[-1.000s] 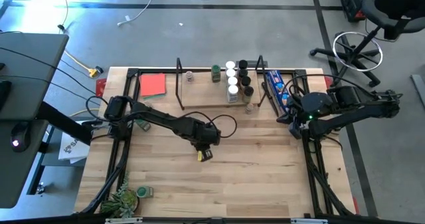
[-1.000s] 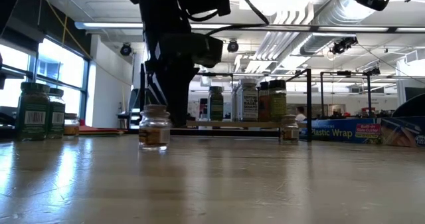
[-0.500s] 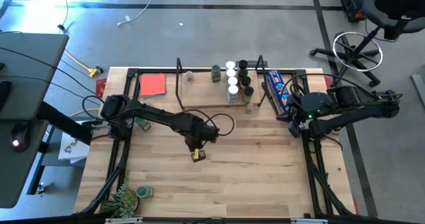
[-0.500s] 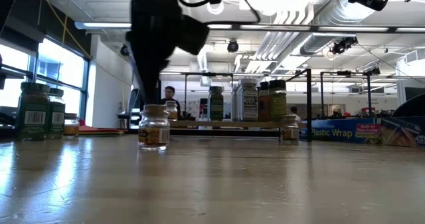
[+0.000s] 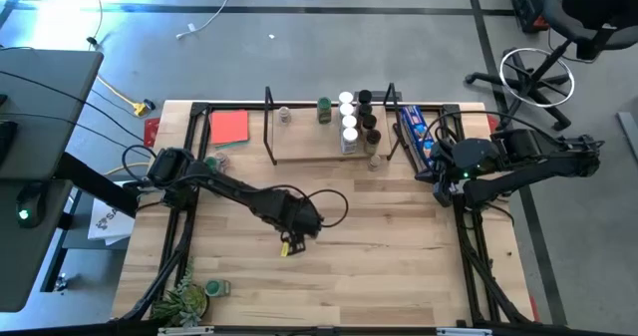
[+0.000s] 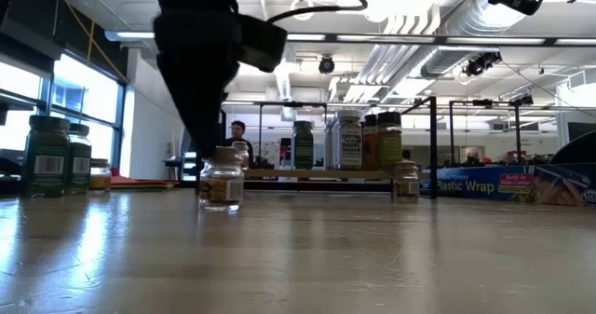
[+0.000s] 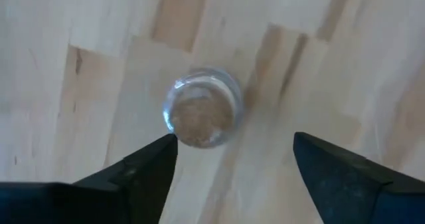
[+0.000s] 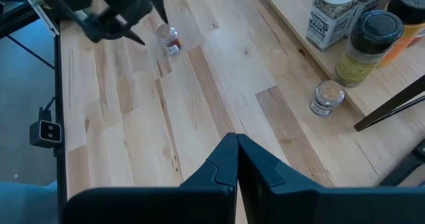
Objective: Shelf spices
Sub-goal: Put the bottom right brown bottle on the shelf aligned with the other brown seasoning bottle
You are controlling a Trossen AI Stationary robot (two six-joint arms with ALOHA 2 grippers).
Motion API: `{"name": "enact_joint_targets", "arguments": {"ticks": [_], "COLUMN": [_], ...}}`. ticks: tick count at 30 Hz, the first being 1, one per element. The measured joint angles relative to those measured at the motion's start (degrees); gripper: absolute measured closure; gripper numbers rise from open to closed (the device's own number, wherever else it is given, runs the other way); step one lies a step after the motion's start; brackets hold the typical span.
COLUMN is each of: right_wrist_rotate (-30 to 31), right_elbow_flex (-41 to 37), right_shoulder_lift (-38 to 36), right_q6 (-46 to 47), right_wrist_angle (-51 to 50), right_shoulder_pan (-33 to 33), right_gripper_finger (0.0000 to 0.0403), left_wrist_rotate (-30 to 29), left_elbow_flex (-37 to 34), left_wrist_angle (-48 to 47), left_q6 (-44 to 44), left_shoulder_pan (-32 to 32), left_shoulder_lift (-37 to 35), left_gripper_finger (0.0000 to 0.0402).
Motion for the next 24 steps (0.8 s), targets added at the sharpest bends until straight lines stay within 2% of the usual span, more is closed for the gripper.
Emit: {"name": "enact_joint_targets", "arguments": {"ticks": [4, 12, 16, 20, 24], "right_wrist_rotate": [-0.43, -0.51, -0.53, -0.53, -0.53], "right_elbow_flex": [0.0, 0.0, 0.0, 0.0, 0.0], "right_shoulder_lift": [0.0, 0.0, -0.02, 0.0, -0.02], "right_q6": [0.02, 1.13, 1.55, 1.84, 2.05], "right_wrist_angle": [0.0, -0.02, -0.02, -0.02, -0.02], "right_shoulder_pan": [0.0, 0.0, 0.0, 0.0, -0.02], "right_gripper_finger": [0.0402, 0.0402, 0.0402, 0.0402, 0.0402], "left_wrist_rotate": [-0.9, -1.34, -1.57, -1.57, -1.56], "left_elbow_flex": [-2.24, -5.6, -5.65, -5.65, -5.65], "left_wrist_angle": [1.66, 11.29, 11.7, 11.66, 11.68], "left_q6": [-2.11, -0.74, -0.73, -0.2, 0.31], "left_shoulder_pan": [1.23, 2.87, 3.79, 4.49, 4.58], "left_shoulder_lift": [0.03, 0.04, 0.04, 0.04, 0.04], "left_gripper_finger": [0.0101, 0.0105, 0.0108, 0.0127, 0.0163]}}
